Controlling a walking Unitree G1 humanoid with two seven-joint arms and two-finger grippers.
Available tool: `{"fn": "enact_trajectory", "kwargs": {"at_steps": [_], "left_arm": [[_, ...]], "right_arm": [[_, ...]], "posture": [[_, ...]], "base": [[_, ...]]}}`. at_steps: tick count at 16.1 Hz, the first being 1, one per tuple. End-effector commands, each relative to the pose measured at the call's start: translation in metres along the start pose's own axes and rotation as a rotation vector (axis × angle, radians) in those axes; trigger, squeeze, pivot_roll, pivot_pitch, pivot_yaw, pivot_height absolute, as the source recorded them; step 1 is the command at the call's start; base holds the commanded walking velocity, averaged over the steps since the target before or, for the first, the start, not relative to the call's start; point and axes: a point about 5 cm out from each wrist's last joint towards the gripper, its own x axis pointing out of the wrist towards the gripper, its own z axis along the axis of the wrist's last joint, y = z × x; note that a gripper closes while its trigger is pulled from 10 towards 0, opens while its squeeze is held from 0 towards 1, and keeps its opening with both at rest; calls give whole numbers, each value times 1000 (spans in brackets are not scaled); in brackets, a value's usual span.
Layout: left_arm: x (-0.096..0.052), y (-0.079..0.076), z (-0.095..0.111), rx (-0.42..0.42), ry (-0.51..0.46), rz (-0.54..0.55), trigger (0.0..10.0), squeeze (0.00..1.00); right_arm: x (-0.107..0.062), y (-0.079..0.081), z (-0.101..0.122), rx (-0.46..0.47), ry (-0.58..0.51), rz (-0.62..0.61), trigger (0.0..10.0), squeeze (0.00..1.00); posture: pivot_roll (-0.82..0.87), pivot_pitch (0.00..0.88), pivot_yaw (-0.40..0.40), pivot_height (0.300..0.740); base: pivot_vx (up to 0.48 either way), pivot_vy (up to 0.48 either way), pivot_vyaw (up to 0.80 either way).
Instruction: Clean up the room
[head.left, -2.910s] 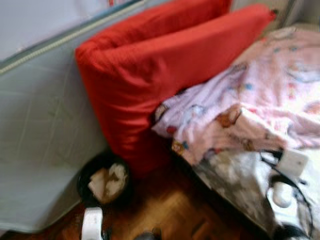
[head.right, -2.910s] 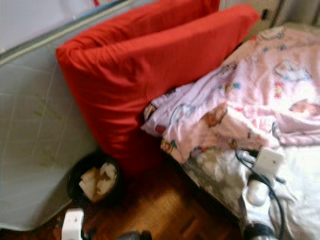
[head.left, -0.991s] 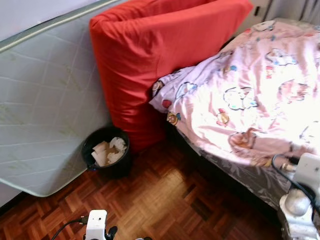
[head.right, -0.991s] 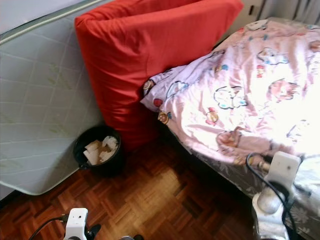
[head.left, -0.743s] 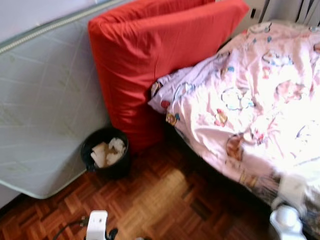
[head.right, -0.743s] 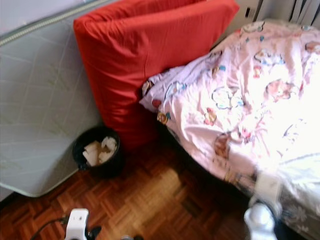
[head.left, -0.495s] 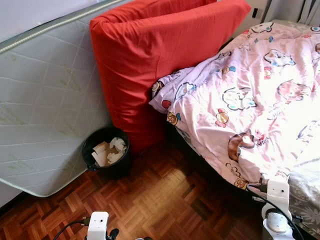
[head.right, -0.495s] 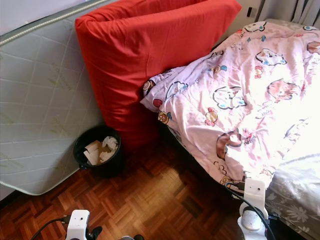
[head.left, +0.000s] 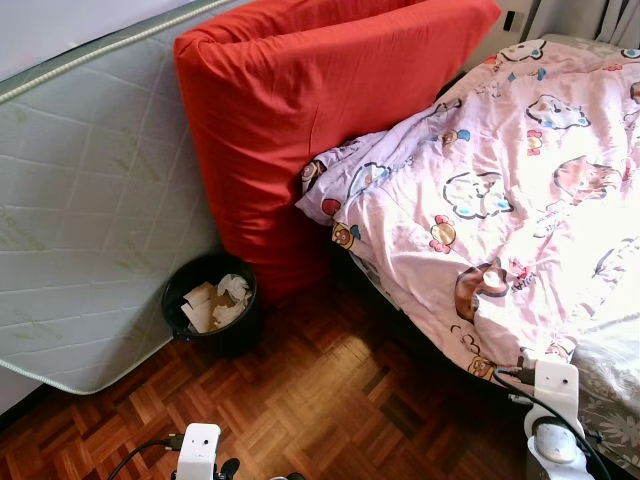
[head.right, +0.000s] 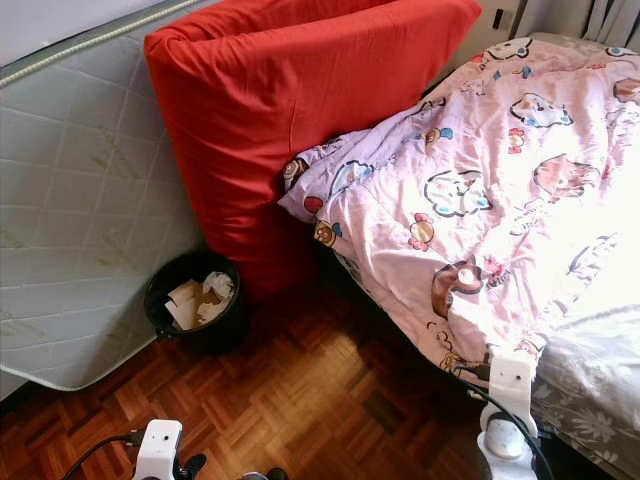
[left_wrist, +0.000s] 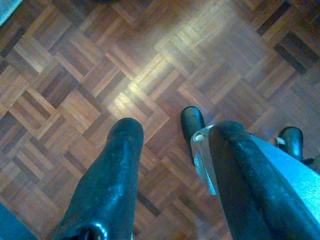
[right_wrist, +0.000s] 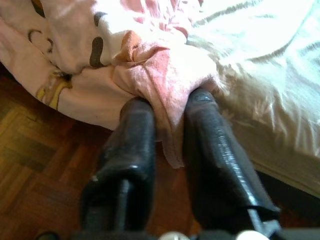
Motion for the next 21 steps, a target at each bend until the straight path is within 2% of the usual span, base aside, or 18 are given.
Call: {"fn": "enact_trajectory", "kwargs": {"at_steps": [1,10,11,12,14,16,18,19,21], "left_arm": [[-3,2,-11,-5,39,5,10000,0],[-3,-3,-12,-1,40,-6,10000,0],[-3,-3,-12,-1,41,-7,10000,0],[-3,-3,-12,-2,41,-7,10000,0],[-2,-4,-11,-7,44,-9,10000,0],[-2,-5,-11,-17,42,-7,10000,0],[-1,-7,-9,-42,41,-7,10000,0],[-1,-7,-9,-47,40,-7,10000,0],[0,-9,-9,-62,44,1,10000,0]], "right_arm": [[-2,2,-7,-5,24,12,10000,1000],[-6,2,-26,-15,106,26,10000,1000],[-8,6,-33,38,145,60,10000,0],[-9,7,-35,59,159,75,10000,0],[-14,19,-45,175,198,193,10000,0],[-18,24,-51,193,232,248,10000,0],[-33,35,-74,164,334,337,10000,0],[-35,37,-77,162,345,346,10000,0],[-42,43,-85,58,357,382,10000,0]], "posture": [[18,144,78,740],[8,105,74,740],[7,104,74,740],[7,104,74,740],[1,83,69,740],[-3,79,66,740],[0,90,55,740],[0,90,55,740],[24,101,43,740]], "base": [[0,0,0],[0,0,0],[0,0,0],[0,0,0],[0,0,0],[0,0,0],[0,0,0],[0,0,0],[0,0,0]]}}
